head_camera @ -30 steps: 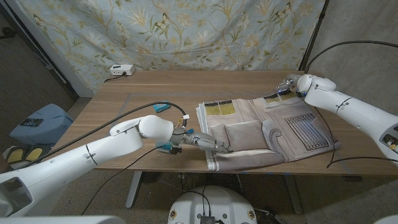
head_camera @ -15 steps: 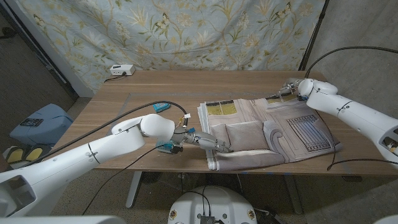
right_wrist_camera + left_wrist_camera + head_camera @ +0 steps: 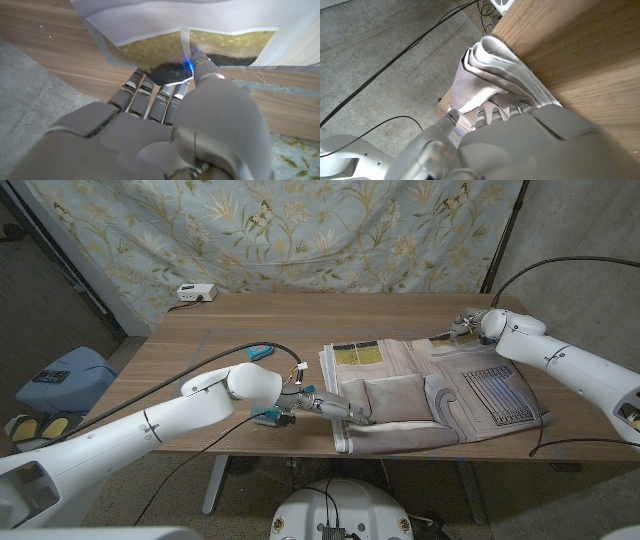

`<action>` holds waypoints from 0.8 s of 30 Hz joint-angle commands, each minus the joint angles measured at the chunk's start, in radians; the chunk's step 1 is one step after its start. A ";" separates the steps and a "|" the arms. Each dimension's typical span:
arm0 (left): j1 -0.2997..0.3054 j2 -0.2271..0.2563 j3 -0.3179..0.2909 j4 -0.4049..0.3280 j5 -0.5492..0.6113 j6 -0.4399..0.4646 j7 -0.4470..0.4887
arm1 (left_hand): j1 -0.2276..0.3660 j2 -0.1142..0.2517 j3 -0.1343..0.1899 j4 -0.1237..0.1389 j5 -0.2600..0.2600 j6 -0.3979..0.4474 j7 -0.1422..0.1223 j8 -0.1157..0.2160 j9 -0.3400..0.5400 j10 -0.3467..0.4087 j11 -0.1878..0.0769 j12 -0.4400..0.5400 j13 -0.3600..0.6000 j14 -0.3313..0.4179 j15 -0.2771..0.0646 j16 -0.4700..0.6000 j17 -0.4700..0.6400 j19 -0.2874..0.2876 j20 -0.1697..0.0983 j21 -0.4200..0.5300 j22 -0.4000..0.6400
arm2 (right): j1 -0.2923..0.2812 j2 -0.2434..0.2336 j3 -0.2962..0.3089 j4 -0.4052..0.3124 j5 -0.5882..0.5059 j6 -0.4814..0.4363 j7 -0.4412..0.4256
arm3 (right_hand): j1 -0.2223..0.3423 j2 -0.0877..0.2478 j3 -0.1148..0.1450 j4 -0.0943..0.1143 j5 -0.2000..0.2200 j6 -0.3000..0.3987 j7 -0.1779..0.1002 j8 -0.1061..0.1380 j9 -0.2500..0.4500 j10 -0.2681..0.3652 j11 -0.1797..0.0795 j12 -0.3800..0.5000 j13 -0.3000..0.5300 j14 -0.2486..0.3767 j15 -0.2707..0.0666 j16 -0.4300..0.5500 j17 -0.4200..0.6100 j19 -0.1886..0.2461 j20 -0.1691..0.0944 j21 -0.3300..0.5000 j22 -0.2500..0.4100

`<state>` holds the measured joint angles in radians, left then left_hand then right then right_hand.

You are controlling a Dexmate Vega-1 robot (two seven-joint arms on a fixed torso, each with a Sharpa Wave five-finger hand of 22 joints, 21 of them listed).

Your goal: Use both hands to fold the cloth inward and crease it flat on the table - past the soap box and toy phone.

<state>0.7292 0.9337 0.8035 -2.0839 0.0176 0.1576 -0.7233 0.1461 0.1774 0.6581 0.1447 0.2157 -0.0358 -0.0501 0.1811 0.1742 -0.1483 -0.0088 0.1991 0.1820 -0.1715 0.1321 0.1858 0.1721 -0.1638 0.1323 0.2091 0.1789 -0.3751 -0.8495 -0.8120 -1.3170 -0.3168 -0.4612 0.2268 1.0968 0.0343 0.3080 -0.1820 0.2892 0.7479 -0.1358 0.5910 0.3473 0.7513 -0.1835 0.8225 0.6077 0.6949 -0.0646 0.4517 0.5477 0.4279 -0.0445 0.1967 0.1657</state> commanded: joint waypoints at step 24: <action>0.015 0.016 -0.017 0.006 -0.013 -0.041 0.017 | -0.006 -0.005 0.020 -0.005 0.001 0.010 -0.002 0.004 0.004 0.004 -0.002 0.002 0.001 -0.016 0.005 -0.002 0.002 0.028 0.015 0.004 0.004 | -0.027 -0.013 0.005 -0.118 -0.086 -0.048 -0.005 | 0.138 0.019 -0.024 0.024 -0.006 0.111 -0.011 0.051 -0.051 0.158 -0.020 -0.005 -0.030 0.134 -0.176 0.025 0.067 0.049 -0.054 0.003 0.006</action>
<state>0.7426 0.9457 0.7943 -2.0864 0.0093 0.1370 -0.7066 0.1461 0.1774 0.6705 0.1407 0.2157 -0.0337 -0.0522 0.1812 0.1742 -0.1464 -0.0108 0.1991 0.1820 -0.1716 0.1320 0.1858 0.1723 -0.1586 0.1271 0.2071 0.1794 -0.4026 -0.8525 -0.8031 -1.3791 -0.3709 -0.4691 0.1895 1.2192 0.0531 0.2853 -0.1598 0.2851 0.8451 -0.1482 0.6365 0.2970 0.8718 -0.1746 0.8217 0.5740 0.8161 -0.0986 0.4747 0.6097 0.4694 -0.0449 0.1967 0.1702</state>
